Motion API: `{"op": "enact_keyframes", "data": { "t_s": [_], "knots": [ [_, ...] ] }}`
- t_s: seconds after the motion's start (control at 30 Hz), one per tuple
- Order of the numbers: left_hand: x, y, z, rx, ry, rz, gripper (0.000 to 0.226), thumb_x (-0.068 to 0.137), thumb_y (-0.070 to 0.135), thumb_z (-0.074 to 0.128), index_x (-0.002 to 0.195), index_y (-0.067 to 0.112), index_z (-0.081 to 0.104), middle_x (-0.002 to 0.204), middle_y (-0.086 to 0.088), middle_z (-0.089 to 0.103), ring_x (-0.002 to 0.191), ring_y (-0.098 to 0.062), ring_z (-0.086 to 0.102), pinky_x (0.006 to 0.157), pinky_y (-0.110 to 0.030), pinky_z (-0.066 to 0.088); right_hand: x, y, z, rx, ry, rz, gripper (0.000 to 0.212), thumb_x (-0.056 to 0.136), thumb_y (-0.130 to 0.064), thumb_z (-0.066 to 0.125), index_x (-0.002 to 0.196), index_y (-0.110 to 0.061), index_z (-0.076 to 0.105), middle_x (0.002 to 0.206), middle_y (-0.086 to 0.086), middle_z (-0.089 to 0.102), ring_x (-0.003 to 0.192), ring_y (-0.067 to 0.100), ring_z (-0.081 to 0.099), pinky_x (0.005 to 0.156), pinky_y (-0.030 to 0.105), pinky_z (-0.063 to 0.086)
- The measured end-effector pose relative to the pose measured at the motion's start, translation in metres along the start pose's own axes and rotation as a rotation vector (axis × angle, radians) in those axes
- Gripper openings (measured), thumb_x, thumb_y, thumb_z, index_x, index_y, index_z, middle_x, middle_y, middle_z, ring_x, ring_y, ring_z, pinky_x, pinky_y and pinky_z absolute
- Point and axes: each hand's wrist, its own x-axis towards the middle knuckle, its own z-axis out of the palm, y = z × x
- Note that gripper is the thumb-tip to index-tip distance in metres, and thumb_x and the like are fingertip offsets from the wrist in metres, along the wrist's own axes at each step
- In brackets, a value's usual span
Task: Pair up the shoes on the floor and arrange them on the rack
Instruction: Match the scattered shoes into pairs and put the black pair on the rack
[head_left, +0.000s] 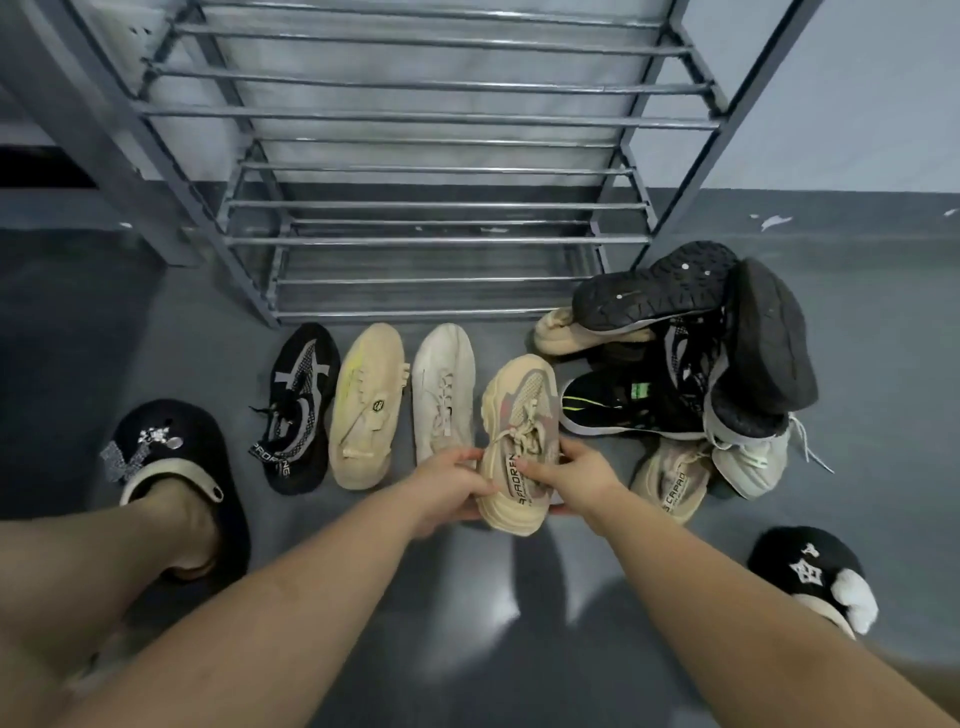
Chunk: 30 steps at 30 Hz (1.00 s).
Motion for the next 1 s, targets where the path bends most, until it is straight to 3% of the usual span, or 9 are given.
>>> {"op": "enact_keyframes", "data": {
  "t_s": [0.17, 0.23, 0.33, 0.4, 0.47, 0.6, 0.7, 0.83, 1.0],
  "knots": [
    [0.031, 0.007, 0.000, -0.069, 0.070, -0.045, 0.049, 0.088, -0.009, 0.053, 0.132, 0.008, 0.043, 0.126, -0.015, 0.058, 0.096, -0.024, 0.061, 0.068, -0.034, 0.055, 0.039, 0.000, 0.007, 0.020, 0.062, 0.012, 0.047, 0.077, -0.007, 0.076, 0.121, -0.005, 0.058, 0.107, 0.007, 0.068, 0.081, 0.016, 0.066, 0.070, 0.031, 0.055],
    [0.045, 0.014, -0.003, -0.058, 0.100, -0.044, 0.049, 0.087, -0.009, 0.053, 0.132, 0.010, 0.044, 0.128, -0.012, 0.057, 0.101, -0.023, 0.060, 0.064, -0.030, 0.055, 0.055, -0.005, 0.010, 0.046, 0.085, -0.011, 0.050, 0.077, -0.002, 0.075, 0.124, -0.002, 0.058, 0.111, 0.012, 0.068, 0.092, 0.024, 0.067, 0.082, 0.038, 0.056],
    [0.066, 0.021, -0.002, -0.008, 0.125, -0.014, 0.046, 0.088, -0.007, 0.051, 0.130, 0.012, 0.049, 0.125, -0.007, 0.060, 0.108, -0.023, 0.059, 0.072, -0.029, 0.054, 0.076, -0.016, 0.011, 0.049, 0.116, -0.039, 0.048, 0.079, 0.000, 0.071, 0.125, -0.003, 0.058, 0.113, 0.012, 0.068, 0.098, 0.025, 0.065, 0.091, 0.039, 0.053],
    [0.075, 0.023, 0.003, 0.113, 0.125, 0.030, 0.040, 0.088, -0.002, 0.055, 0.125, 0.013, 0.056, 0.120, -0.005, 0.063, 0.105, -0.021, 0.060, 0.078, -0.028, 0.050, 0.082, -0.024, 0.009, 0.124, 0.098, -0.024, 0.042, 0.083, -0.003, 0.068, 0.124, -0.005, 0.058, 0.111, 0.011, 0.068, 0.093, 0.021, 0.065, 0.086, 0.034, 0.053],
    [0.079, 0.023, 0.007, 0.284, 0.147, 0.036, 0.038, 0.082, 0.010, 0.063, 0.120, 0.015, 0.062, 0.115, -0.004, 0.065, 0.101, -0.019, 0.061, 0.083, -0.027, 0.050, 0.083, -0.030, 0.009, 0.139, 0.084, 0.025, 0.033, 0.087, -0.008, 0.065, 0.117, -0.018, 0.055, 0.100, 0.002, 0.065, 0.083, 0.014, 0.063, 0.076, 0.026, 0.051],
    [0.074, 0.026, 0.014, 0.491, 0.124, -0.003, 0.038, 0.085, 0.022, 0.061, 0.123, 0.020, 0.058, 0.121, -0.008, 0.063, 0.112, -0.026, 0.058, 0.100, -0.038, 0.046, 0.076, -0.029, 0.015, 0.072, 0.045, 0.100, 0.051, 0.088, -0.014, 0.065, 0.136, -0.014, 0.047, 0.099, 0.009, 0.061, 0.101, 0.031, 0.064, 0.090, 0.039, 0.050],
    [0.068, 0.024, 0.017, 0.760, 0.231, 0.092, 0.046, 0.085, 0.029, 0.058, 0.130, 0.025, 0.050, 0.130, -0.007, 0.054, 0.120, -0.030, 0.052, 0.102, -0.039, 0.041, 0.066, -0.029, 0.016, -0.225, 0.053, -0.005, 0.063, 0.086, -0.022, 0.067, 0.143, -0.015, 0.039, 0.125, 0.008, 0.058, 0.106, 0.021, 0.058, 0.087, 0.029, 0.045],
    [0.049, 0.024, 0.015, 1.022, 0.337, 0.252, 0.058, 0.088, 0.027, 0.054, 0.142, 0.018, 0.034, 0.150, -0.013, 0.026, 0.139, -0.031, 0.028, 0.113, -0.040, 0.026, 0.045, -0.027, -0.002, -0.861, 0.193, -0.198, 0.070, 0.089, -0.032, 0.059, 0.147, -0.013, 0.026, 0.148, 0.010, 0.035, 0.136, 0.027, 0.033, 0.107, 0.033, 0.031],
    [0.017, 0.022, 0.025, 1.306, 0.338, 0.395, 0.072, 0.094, 0.031, 0.048, 0.151, 0.016, 0.008, 0.159, -0.014, 0.002, 0.146, -0.028, 0.010, 0.118, -0.036, 0.011, 0.012, -0.010, -0.034, -1.089, 0.307, -0.220, 0.074, 0.090, -0.035, 0.055, 0.150, -0.016, 0.017, 0.158, 0.010, 0.015, 0.145, 0.028, 0.016, 0.115, 0.040, 0.023]
  ]
}}
